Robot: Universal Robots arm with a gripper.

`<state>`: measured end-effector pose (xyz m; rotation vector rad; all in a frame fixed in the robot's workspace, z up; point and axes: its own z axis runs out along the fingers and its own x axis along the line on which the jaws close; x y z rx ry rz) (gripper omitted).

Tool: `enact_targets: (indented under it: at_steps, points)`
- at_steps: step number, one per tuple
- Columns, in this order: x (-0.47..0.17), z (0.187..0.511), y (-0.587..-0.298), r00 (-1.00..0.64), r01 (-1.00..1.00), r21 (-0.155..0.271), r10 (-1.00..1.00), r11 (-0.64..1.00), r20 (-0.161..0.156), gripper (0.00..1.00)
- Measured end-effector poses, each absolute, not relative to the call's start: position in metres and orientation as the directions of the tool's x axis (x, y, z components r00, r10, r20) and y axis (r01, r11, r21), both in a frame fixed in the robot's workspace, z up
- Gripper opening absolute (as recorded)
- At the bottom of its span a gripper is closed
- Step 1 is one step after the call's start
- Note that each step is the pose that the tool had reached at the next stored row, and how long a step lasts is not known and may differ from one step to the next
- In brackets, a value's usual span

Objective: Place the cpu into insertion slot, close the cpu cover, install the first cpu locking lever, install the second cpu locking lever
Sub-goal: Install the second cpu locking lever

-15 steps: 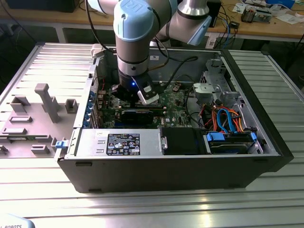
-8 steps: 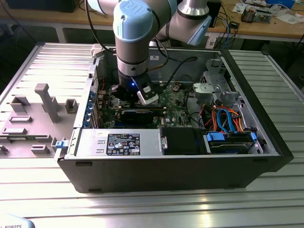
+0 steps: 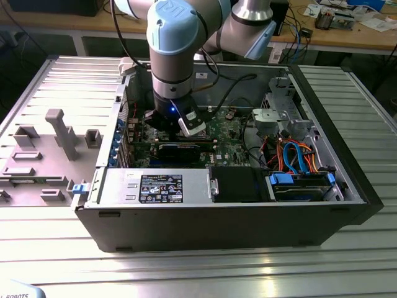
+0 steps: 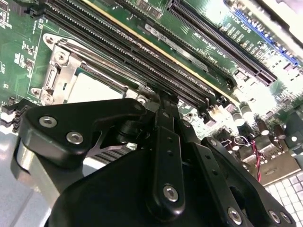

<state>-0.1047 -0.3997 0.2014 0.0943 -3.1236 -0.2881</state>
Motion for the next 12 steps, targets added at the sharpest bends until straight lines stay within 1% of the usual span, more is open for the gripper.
enact_targets:
  at_steps: [3, 12]
  points:
    - [-0.1052, 0.2096, -0.3993, -0.998, -0.06, 0.182, -0.06, 0.981, -0.002, 0.11]
    - [-0.1054, 0.2121, -0.3991, -0.998, -0.059, 0.182, -0.06, 0.981, -0.002, 0.11]
